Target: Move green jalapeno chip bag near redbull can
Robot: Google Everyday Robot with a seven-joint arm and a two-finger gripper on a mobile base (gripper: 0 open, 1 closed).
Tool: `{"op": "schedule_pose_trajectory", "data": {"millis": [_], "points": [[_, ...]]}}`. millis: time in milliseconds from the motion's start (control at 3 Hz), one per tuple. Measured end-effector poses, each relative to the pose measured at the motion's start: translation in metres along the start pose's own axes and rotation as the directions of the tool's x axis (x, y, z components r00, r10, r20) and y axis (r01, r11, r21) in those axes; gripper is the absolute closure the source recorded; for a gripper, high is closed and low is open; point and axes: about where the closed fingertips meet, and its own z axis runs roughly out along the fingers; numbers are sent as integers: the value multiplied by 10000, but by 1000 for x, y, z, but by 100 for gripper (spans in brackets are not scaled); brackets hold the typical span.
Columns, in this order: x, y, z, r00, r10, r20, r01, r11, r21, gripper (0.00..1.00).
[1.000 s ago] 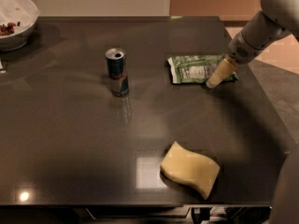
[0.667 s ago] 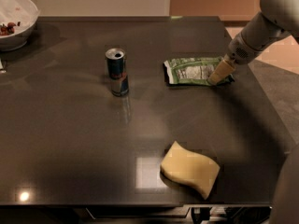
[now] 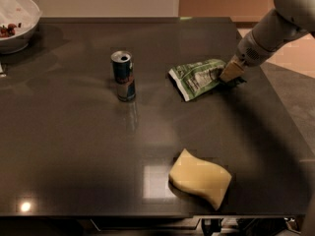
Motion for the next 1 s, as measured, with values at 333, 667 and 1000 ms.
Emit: {"op": "schedule_pose_trajectory", "data": {"millis": [333, 667, 1000], "points": [[-15, 22, -16, 9984, -493, 274, 497, 9987, -129, 100], [-34, 51, -26, 9923, -1113, 545, 1135, 9928, -395, 100], [-50, 74, -26, 9852, -1551, 729, 1603, 9845, -716, 100]]}}
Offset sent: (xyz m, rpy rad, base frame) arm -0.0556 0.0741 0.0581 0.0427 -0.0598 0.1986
